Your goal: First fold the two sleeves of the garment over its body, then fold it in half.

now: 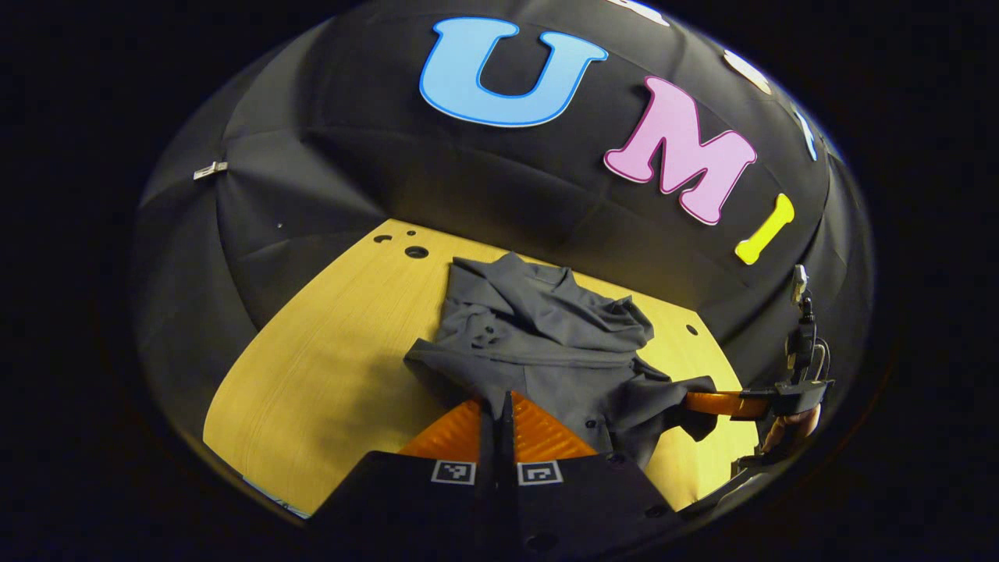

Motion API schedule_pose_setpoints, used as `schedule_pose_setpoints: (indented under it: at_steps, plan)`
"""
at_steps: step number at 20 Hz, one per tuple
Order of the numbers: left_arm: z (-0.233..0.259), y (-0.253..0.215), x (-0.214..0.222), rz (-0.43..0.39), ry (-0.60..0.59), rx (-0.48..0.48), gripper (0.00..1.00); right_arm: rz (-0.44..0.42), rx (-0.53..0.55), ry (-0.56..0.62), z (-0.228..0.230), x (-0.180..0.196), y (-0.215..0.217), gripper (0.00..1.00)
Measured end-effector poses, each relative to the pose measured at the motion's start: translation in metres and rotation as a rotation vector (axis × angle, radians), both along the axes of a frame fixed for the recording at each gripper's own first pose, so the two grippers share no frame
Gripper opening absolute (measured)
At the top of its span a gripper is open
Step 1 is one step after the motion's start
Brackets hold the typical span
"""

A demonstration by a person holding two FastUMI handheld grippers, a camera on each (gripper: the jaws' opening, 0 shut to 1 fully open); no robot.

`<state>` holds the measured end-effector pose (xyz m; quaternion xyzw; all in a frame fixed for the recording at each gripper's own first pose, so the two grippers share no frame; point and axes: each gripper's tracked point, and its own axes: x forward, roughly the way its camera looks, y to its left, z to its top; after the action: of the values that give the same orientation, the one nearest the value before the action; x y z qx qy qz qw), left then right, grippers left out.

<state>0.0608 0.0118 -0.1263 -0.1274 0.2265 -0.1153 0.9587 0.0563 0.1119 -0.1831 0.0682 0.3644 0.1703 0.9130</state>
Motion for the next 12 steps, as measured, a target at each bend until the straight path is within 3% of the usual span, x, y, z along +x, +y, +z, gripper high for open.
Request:
schedule_pose_setpoints:
  at_steps: [12]
  plan:
    - [0.069,-0.002,0.106,0.03,-0.143,0.01,0.05,-0.013,0.013,-0.172,0.051,0.106,0.007,0.05]
